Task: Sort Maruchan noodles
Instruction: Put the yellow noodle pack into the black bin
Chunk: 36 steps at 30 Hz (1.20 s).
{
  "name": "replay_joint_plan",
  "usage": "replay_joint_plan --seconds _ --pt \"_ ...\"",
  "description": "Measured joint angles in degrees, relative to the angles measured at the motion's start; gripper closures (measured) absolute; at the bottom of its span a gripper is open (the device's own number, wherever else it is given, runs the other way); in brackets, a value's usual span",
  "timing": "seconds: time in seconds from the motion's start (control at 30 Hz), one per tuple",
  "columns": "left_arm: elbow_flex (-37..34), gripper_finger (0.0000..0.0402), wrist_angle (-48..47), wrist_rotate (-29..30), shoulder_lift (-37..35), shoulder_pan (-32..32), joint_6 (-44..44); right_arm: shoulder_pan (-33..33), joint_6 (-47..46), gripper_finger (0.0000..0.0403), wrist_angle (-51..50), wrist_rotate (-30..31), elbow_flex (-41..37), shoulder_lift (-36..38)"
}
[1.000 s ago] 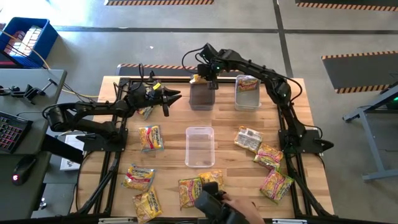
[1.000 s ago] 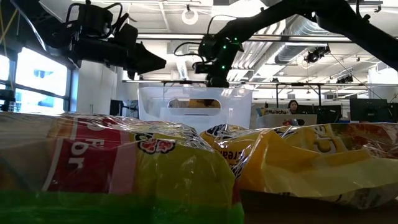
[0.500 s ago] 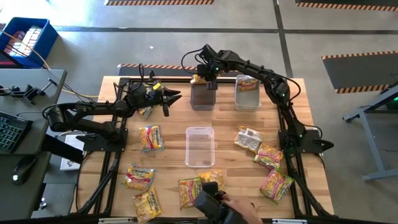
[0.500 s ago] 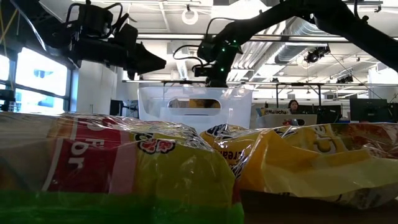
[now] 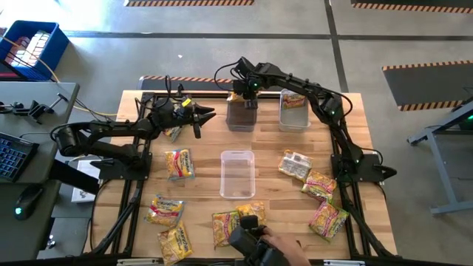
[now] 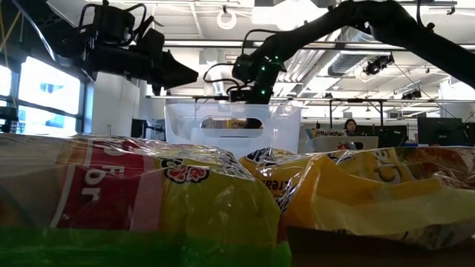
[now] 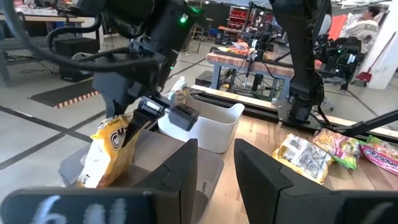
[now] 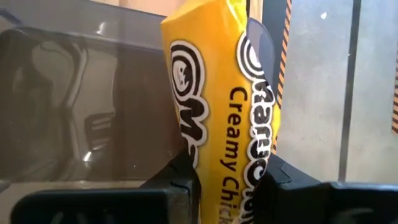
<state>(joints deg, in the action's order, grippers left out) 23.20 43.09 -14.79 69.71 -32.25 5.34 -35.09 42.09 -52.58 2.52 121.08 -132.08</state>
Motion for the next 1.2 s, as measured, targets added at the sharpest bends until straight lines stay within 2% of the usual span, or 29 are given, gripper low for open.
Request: replay_joint_plan --seconds 0.23,0.33,0.43,0.6,0.7,1.0,1.2 --pt "0.00 0.0307 -0.17 0.00 0.01 0.00 -0.02 0.24 -0.01 0.0260 0.32 1.12 0.00 -0.21" --pt "0.00 0.0307 -0.18 0.00 0.01 0.00 -0.02 0.24 0.16 0.0251 -2.46 1.06 1.23 -0.17" --pt "0.00 0.0307 -0.22 0.02 0.02 0.00 -0.06 0.21 -0.42 0.0266 -4.26 0.25 3.02 -0.02" --pt "0.00 0.0307 -0.22 0.00 0.02 0.02 -0.07 -0.39 -3.74 0.0329 -7.37 -1.96 6.26 0.07" --pt "0.02 0.0307 -0.22 0.02 0.02 0.02 -0.04 -1.04 -6.04 0.0356 -7.68 -1.32 6.51 0.07" --pt "0.02 0.0307 -0.18 0.00 0.02 0.02 -0.02 -2.42 -6.19 0.0370 -9.03 -4.28 5.01 0.19" --pt "0.02 0.0307 -0.09 0.00 0.02 0.02 0.00 -2.45 -6.19 0.0399 -11.44 -4.21 9.66 -0.08"
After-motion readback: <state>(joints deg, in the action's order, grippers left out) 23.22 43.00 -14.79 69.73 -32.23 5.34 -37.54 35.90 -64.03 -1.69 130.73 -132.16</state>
